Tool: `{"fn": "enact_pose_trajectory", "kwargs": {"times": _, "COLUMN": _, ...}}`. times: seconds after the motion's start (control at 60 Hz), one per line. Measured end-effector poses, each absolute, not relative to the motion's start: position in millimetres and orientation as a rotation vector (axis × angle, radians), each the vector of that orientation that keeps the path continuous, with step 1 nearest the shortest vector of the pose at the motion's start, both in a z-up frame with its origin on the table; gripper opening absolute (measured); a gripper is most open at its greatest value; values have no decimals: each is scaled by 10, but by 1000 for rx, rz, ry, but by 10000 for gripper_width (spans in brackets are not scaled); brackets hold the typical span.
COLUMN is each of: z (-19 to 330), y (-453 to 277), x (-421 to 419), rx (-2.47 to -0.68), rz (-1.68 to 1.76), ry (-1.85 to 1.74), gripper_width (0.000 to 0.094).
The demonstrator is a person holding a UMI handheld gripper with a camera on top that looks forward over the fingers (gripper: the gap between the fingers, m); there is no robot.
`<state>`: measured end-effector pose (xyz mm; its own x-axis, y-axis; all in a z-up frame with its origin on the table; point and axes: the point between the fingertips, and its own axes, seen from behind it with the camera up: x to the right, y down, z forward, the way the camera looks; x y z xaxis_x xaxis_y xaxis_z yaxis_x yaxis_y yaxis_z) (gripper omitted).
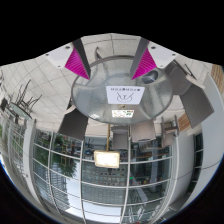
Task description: Arrange mouse
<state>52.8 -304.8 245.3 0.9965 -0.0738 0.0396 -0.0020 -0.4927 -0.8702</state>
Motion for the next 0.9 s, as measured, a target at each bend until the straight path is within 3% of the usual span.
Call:
{"fn": "enact_pose_trajectory", "kwargs": {"times": 0.067, "z": 2299, "y": -3090, "x": 481, "rx": -2119, "rz": -77, "ry": 53, "gripper_width": 795}}
{"fn": "enact_pose_trajectory", "kwargs": {"times": 0.133, "z": 1834, "y": -3084, "x": 311, "rx": -2163, "rz": -43, "ry": 61, "gripper_width": 793}}
{"fn": "enact_pose_trajectory", "kwargs": {"times": 0.15, "z": 1892, "y": -3176, "x": 322, "rx": -2178, "rz": -36, "ry": 61, "gripper_width": 794}}
{"fn": "enact_pose_trajectory", "kwargs": {"times": 0.217, "z": 1461, "y": -3111, "x": 96, "rx": -2217, "rz": -21, "ry": 63, "gripper_width": 794}}
{"fn": "enact_pose_trajectory", "kwargs": {"times": 0.467, "z": 448, "y": -2851, "x": -841, "rx": -2351, "rz": 79, "ry": 19, "gripper_width": 795}}
{"fn": "enact_pose_trajectory", "kwargs": {"times": 0.9, "z": -143, "y": -1355, "x": -1736, "rx": -2394, "rz": 130, "ry": -53, "gripper_width": 795}}
